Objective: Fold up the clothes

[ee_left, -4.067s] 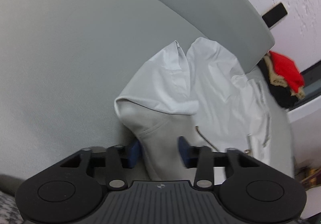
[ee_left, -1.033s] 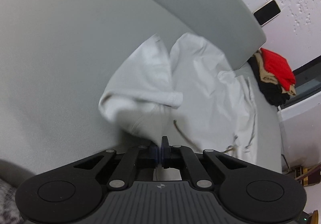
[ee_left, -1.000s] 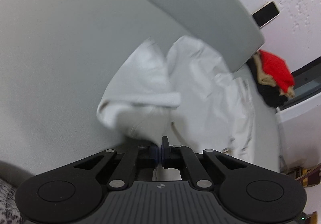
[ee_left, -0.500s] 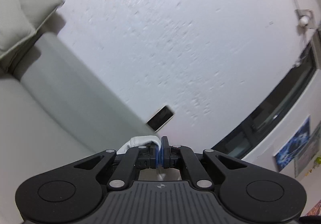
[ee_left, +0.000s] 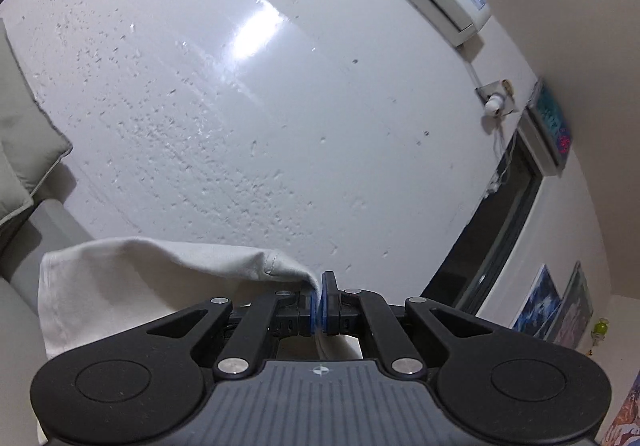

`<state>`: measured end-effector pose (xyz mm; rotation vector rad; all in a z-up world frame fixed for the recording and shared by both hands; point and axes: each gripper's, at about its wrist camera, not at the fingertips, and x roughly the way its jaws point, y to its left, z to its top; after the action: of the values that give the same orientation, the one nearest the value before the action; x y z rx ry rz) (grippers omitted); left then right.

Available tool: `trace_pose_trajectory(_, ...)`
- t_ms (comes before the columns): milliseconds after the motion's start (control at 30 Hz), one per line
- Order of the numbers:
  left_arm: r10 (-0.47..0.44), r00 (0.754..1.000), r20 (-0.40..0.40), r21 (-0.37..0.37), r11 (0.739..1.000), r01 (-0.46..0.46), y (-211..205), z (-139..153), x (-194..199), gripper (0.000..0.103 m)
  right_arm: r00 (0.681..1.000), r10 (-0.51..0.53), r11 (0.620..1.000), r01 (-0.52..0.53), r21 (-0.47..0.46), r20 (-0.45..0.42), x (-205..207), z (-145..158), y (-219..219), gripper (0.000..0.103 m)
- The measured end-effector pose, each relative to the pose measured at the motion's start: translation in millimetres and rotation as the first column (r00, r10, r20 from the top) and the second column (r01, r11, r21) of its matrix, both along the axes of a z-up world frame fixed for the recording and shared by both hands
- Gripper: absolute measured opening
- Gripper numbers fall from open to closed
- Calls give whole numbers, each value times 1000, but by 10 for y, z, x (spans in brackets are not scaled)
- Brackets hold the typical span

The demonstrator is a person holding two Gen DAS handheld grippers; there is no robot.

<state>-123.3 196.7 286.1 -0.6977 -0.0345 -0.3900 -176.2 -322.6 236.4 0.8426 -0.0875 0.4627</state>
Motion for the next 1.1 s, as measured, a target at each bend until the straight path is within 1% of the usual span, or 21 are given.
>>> trace_pose_trajectory(67, 20, 997, -74, 24, 1000, -18, -1, -153, 284, 1, 998, -10, 1000, 9, -8, -57, 296, -128, 11, 2)
trace_pose_trajectory(133, 49, 979, -199, 59, 998, -38, 24, -403, 677, 1, 986, -10, 1000, 8, -16, -164, 698, -329, 80, 2)
trace_pose_trajectory(200, 64, 935, -349, 95, 995, -33, 54, -781, 1166, 1, 950, -17, 999, 4, -40, -312, 1227, -623, 223, 2)
trace_pose_trajectory(233, 64, 902, -427, 98, 995, -24, 53, -993, 1442, 1, 932, -23, 999, 5, -50, -362, 1453, -719, 285, 2)
trace_pose_trajectory(267, 63, 866, -496, 89, 996, -21, 51, -1194, 1706, 0, 925, -31, 998, 11, -55, -380, 1618, -745, 325, 2)
trace_pose_trajectory(300, 79, 846, -528, 100, 994, -31, 52, -1301, 1890, 0, 917, -39, 998, 16, -61, -398, 1783, -772, 365, 2)
trace_pose_trajectory(333, 109, 840, -532, 130, 990, -47, 33, -1324, 2028, 0, 909, -47, 998, 21, -66, -415, 1948, -798, 405, 2)
trace_pose_trajectory(367, 134, 848, -512, 155, 986, -62, 20, -1263, 2105, 0, 900, -55, 997, 26, -72, -432, 2112, -824, 445, 2)
trace_pose_trajectory(433, 157, 900, -407, 184, 979, -88, 12, -930, 2085, 0, 882, -71, 996, 36, -83, -466, 2442, -876, 525, 2)
trace_pose_trajectory(467, 149, 928, -340, 181, 979, -91, 14, -736, 2023, 0, 887, -83, 995, 45, -93, -454, 2505, -817, 529, 2)
trace_pose_trajectory(500, 145, 947, -285, 185, 978, -95, 13, -592, 1965, 0, 907, -98, 992, 59, -107, -410, 2456, -663, 492, 2)
trace_pose_trajectory(533, 145, 959, -243, 198, 975, -98, 7, -505, 1911, 1, 924, -114, 990, 74, -121, -365, 2407, -509, 455, 2)
trace_pose_trajectory(567, 145, 969, -201, 211, 972, -101, 1, -417, 1858, 1, 930, -121, 988, 79, -130, -348, 2384, -491, 431, 2)
trace_pose_trajectory(600, 141, 974, -178, 222, 970, -100, -10, -405, 1834, 1, 924, -119, 988, 74, -137, -363, 2391, -623, 422, 2)
trace_pose_trajectory(667, 127, 976, -175, 237, 968, -83, -46, -554, 1853, 1, 912, -116, 987, 62, -149, -392, 2404, -889, 404, 2)
trace_pose_trajectory(733, 133, 966, -220, 264, 962, -72, -133, -872, 1949, 1, 900, -114, 986, 50, -161, -422, 2418, -1154, 386, 2)
trace_pose_trajectory(767, 138, 954, -267, 267, 961, -64, -145, -1097, 1981, 1, 893, -113, 985, 43, -167, -436, 2425, -1286, 377, 2)
trace_pose_trajectory(800, 142, 937, -320, 266, 962, -55, -125, -1345, 1992, 1, 875, -107, 986, 33, -163, -472, 2441, -1494, 375, 2)
trace_pose_trajectory(900, 171, 867, -468, 267, 963, -45, -73, -2122, 2024, 1, 767, -72, 993, -5, -118, -638, 2485, -2362, 392, 2)
trace_pose_trajectory(1000, 220, 771, -597, 288, 956, -49, -21, -2863, 1975, 1, 652, -53, 996, -14, -83, -756, 2338, -3179, 411, 2)
trace_pose_trajectory(1100, 267, 650, -711, 314, 948, -46, 33, -3525, 1966, 1, 565, -48, 995, -46, -90, -823, 2179, -3621, 519, 2)
